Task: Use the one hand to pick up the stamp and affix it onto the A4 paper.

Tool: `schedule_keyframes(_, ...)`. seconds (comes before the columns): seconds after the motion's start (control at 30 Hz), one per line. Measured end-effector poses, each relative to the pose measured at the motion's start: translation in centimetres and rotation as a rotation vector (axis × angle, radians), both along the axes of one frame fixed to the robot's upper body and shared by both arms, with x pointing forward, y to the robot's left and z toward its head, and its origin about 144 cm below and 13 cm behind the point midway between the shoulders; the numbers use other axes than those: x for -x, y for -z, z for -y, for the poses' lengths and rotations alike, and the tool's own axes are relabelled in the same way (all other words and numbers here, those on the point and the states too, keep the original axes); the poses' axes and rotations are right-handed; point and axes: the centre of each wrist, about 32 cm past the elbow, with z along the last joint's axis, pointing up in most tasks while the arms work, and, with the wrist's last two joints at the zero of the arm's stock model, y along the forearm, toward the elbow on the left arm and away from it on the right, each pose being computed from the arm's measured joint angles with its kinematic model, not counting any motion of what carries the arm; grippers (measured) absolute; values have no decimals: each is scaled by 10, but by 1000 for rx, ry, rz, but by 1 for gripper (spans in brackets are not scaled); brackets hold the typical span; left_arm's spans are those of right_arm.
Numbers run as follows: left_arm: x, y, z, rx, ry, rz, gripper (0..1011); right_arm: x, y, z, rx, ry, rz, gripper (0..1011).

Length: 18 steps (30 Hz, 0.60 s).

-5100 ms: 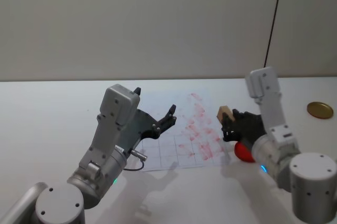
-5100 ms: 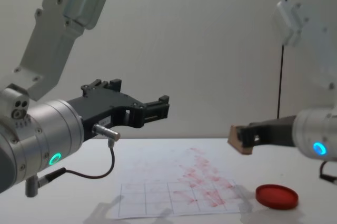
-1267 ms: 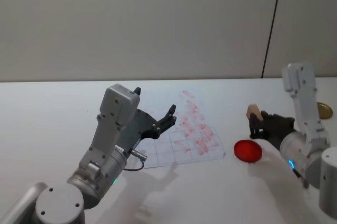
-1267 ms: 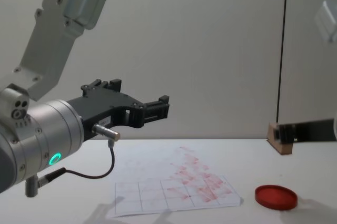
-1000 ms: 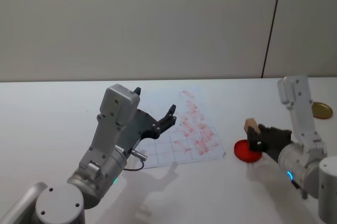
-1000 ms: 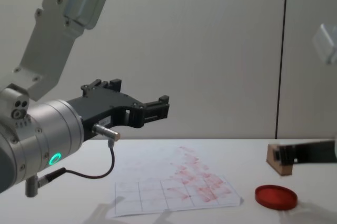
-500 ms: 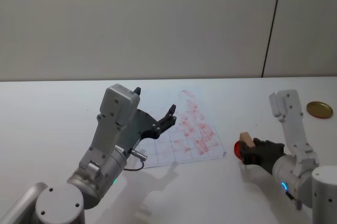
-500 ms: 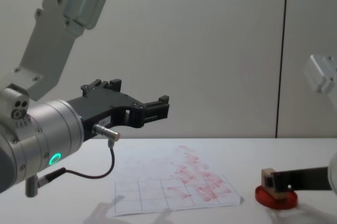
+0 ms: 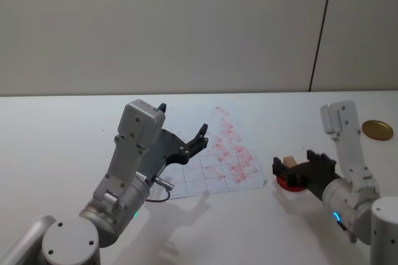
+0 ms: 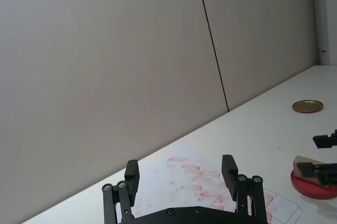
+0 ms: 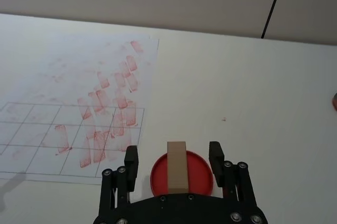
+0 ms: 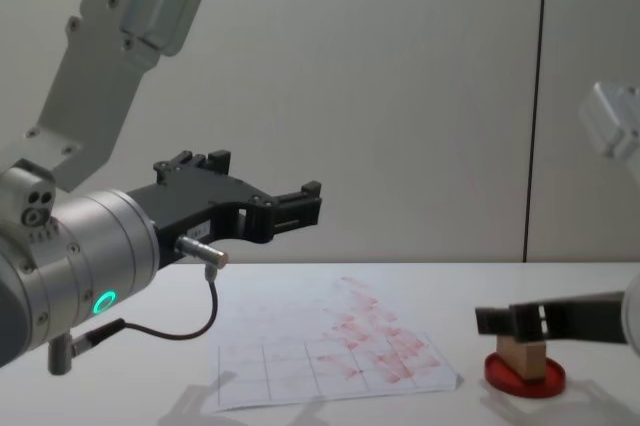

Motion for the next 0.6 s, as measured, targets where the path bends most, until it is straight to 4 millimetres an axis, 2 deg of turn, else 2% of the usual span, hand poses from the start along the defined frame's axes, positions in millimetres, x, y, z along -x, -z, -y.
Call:
schedule_keyframes(0.1, 0, 0, 0, 0, 0, 0, 993, 3, -2, 1, 3, -3, 35, 872)
schedule_keyframes(0.3, 0, 0, 0, 0, 0, 0, 993, 11, -7, 6, 12, -7, 116, 1001)
schedule_keyframes(0.6, 0, 0, 0, 0, 0, 0, 993, 23, -12, 14, 33, -11, 240, 1001)
